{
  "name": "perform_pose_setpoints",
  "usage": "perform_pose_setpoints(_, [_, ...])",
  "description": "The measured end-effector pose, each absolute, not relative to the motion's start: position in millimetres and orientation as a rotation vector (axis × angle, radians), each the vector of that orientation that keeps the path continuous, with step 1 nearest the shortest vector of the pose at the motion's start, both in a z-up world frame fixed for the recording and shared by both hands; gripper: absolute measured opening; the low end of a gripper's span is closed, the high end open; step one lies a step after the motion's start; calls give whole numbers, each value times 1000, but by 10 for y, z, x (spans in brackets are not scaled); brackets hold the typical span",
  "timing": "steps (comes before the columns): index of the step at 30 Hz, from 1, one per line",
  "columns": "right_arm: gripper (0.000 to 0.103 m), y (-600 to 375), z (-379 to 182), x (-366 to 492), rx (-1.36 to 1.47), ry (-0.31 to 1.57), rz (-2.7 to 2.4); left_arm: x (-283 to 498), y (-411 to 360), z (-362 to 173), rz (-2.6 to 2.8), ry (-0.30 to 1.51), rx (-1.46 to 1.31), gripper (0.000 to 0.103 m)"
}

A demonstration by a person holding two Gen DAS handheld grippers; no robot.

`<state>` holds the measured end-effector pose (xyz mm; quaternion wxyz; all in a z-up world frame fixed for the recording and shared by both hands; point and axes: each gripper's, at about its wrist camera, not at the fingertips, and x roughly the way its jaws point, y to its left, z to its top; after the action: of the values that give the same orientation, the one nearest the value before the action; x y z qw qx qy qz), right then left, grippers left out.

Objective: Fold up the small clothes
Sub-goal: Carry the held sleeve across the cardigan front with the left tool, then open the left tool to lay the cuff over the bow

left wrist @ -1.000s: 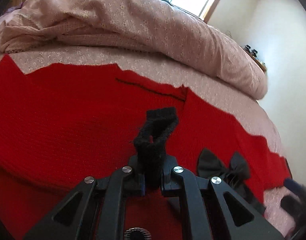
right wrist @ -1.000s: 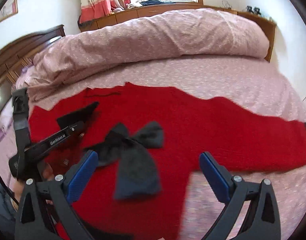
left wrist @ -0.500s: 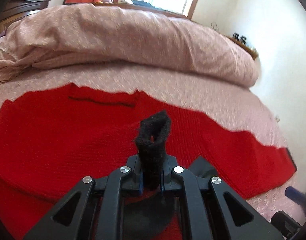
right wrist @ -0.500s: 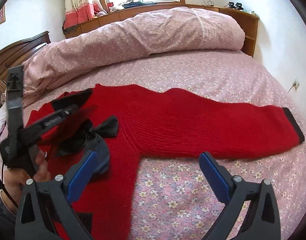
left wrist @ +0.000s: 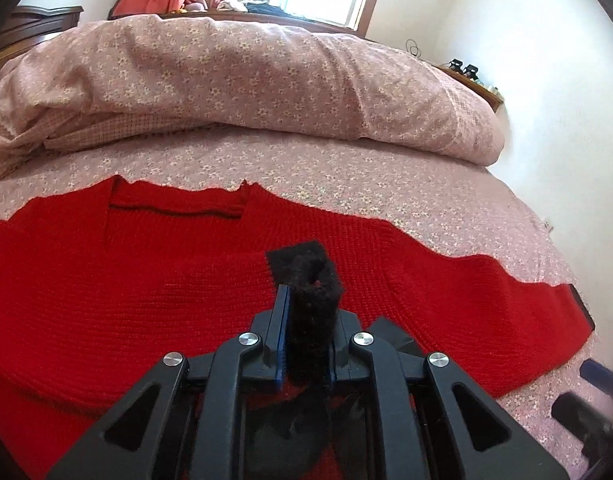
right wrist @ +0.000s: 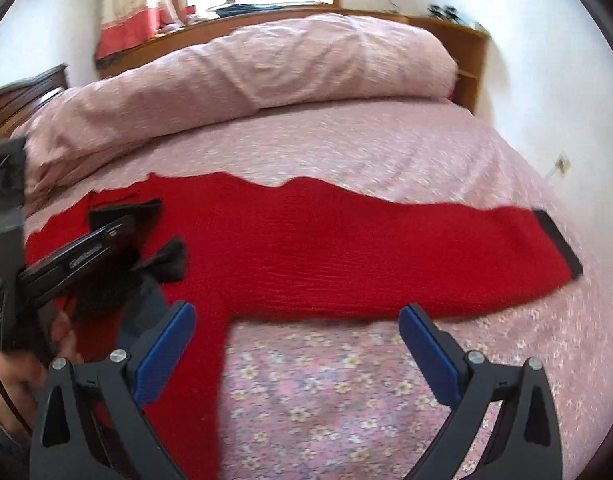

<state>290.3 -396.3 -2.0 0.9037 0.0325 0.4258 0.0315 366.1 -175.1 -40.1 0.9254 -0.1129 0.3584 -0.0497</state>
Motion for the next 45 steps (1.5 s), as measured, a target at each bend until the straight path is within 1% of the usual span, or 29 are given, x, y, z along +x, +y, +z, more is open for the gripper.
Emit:
perform_pose_setpoints(2, [103,-4083,-40,2924,146,887,60,3667,-1764,-419,-105,738,-233,8])
perform_pose_setpoints(4, [103,-4158,-70,2936,209,899,73,3694,-1770,-485,-127,782,-248,19])
perform_pose_setpoints(5, [103,-4181,-88,2940,230,906,80,3702,-1775,-523,-158,814,-265,27])
perform_pose_setpoints(6, [103,-4192,-103,2944,241,911,82,3696,-1778,-541,-174,825,-273,30])
perform_pose_setpoints(8, [103,-4195,-133,2950,246,923,85,3643,-1812,-524,-189,812,-267,32])
perform_pose_setpoints(10, [103,-4175,-151,2950,239,929,89,3608,-1855,-496,-206,805,-270,37])
perform_pose_setpoints(12, [103,-4172,-167,2947,244,932,96,3580,-1924,-475,-216,810,-268,46])
perform_pose_setpoints(14, [103,-4203,-198,2938,273,939,104,3539,-2003,-466,-216,803,-255,50])
perform_pose_setpoints(20, [103,-4584,-273,2890,386,910,99,3314,-2207,-382,-183,767,-196,52])
perform_pose_setpoints(23, [103,-5105,-276,2824,487,857,24,3220,-2255,-351,-185,755,-190,54])
perform_pose_setpoints(25, [103,-5535,-319,2747,612,820,-22,3178,-2305,-392,-177,756,-181,57])
perform_pose_setpoints(27, [103,-6053,-406,2640,785,766,-62,3165,-2347,-488,-165,766,-163,63])
perform_pose_setpoints(30, [103,-6665,-538,2480,979,683,-119,3226,-2386,-666,-150,852,-150,64])
perform_pose_setpoints(33, [103,-7140,-724,2331,1174,584,-95,3195,-2374,-658,-150,832,-156,64])
perform_pose_setpoints(35, [103,-7259,-780,2311,1242,535,-73,3202,-2362,-661,-152,833,-166,64])
perform_pose_setpoints(37, [103,-7253,-765,2385,1226,547,-76,3202,-2370,-661,-151,834,-165,64])
perform_pose_setpoints(40, [103,-7159,-713,2658,1116,618,-71,3200,-2368,-665,-154,833,-167,65])
perform_pose_setpoints(45, [103,-7167,-708,2942,1104,622,-55,3201,-2349,-664,-159,831,-177,65])
